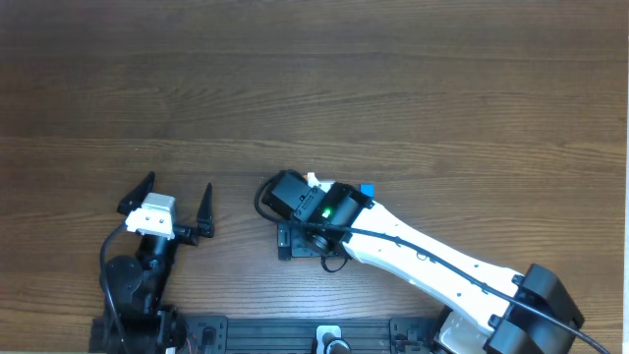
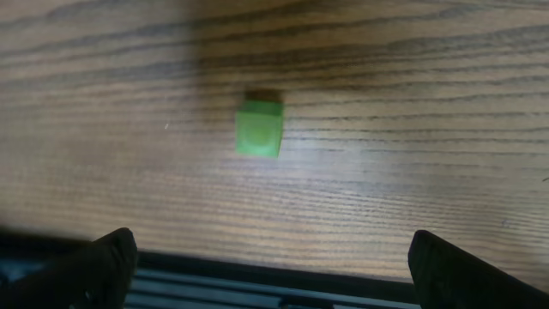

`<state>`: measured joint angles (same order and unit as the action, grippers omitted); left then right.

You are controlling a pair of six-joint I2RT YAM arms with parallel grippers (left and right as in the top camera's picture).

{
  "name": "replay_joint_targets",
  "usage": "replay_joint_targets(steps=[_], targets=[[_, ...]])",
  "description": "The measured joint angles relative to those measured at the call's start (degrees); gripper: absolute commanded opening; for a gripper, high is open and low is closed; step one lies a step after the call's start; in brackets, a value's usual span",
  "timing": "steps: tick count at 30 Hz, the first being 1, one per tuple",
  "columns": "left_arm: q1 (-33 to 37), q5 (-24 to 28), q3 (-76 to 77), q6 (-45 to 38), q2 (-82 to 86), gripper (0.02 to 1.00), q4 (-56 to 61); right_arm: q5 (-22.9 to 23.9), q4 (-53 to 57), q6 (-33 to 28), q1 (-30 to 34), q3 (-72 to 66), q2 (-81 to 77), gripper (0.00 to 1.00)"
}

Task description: Stack Cubes

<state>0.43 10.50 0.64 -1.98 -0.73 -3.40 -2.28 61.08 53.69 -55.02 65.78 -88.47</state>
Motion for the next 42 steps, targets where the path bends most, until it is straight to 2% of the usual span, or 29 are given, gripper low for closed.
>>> replay_joint_targets(steps=[5,16,26,42], targets=[[0.0,0.0,0.0,0.0,0.0,0.998,0.0,1.6,-4.9,4.3,-1.8,-2.1,-0.7,0.993],[0.0,0.0,0.0,0.0,0.0,1.0,0.0,4.3,-10.3,7.6,-4.3,-8.9,-0.7,0.993],[0.0,0.0,0.0,0.0,0.0,1.0,0.0,7.0,-13.0,7.2,-4.3,-10.8,-1.2,0.993],[0.0,0.0,0.0,0.0,0.0,0.998,0.0,7.3,-16.7,4.5,-4.3,-10.8,-3.6,0.993]])
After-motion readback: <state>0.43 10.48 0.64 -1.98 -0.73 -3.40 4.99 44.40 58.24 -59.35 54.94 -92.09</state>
